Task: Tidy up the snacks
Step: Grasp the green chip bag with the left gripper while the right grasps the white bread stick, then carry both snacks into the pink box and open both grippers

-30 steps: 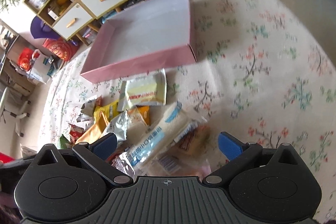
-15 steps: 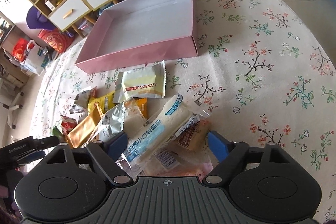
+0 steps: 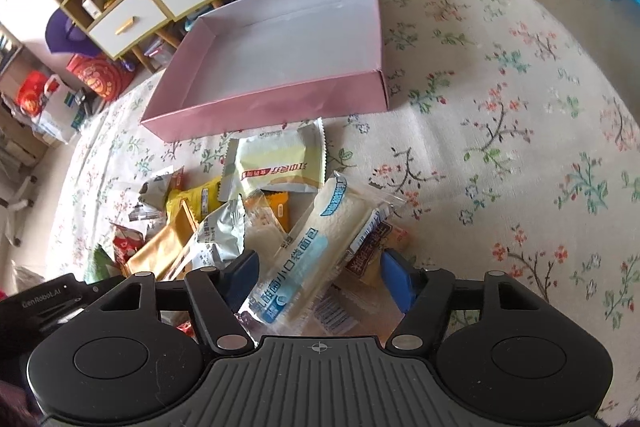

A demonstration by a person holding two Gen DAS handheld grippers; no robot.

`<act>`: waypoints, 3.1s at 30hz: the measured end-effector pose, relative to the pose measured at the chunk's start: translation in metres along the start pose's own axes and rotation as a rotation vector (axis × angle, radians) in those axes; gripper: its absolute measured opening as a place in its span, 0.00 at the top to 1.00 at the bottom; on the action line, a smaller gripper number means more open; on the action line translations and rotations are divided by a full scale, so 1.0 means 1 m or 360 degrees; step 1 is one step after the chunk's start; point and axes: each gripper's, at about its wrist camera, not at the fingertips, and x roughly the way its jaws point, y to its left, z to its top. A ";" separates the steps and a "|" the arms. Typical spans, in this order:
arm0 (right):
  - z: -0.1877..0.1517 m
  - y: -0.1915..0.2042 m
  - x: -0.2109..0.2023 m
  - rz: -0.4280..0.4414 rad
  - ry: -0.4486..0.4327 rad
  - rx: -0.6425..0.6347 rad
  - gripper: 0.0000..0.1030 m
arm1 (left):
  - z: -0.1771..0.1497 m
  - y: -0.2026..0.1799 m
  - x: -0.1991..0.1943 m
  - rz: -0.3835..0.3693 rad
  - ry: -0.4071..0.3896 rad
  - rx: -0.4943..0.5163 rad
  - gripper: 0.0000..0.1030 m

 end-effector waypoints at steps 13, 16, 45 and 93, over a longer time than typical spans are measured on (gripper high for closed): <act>-0.018 0.038 0.011 -0.0215 -0.0126 -0.0517 0.37 | 0.000 -0.015 0.001 0.0067 -0.0073 0.0360 0.57; -0.018 0.037 0.009 -0.0178 -0.0127 -0.0529 0.55 | -0.001 -0.015 0.002 0.0096 -0.0065 0.0391 0.53; 0.018 0.015 -0.033 0.0051 -0.0209 -0.0226 0.77 | 0.023 -0.021 -0.026 -0.0112 -0.0179 0.0212 0.58; 0.123 0.016 0.075 0.0021 -0.0295 -0.0145 0.82 | 0.090 -0.131 0.085 -0.0106 -0.0295 0.0935 0.58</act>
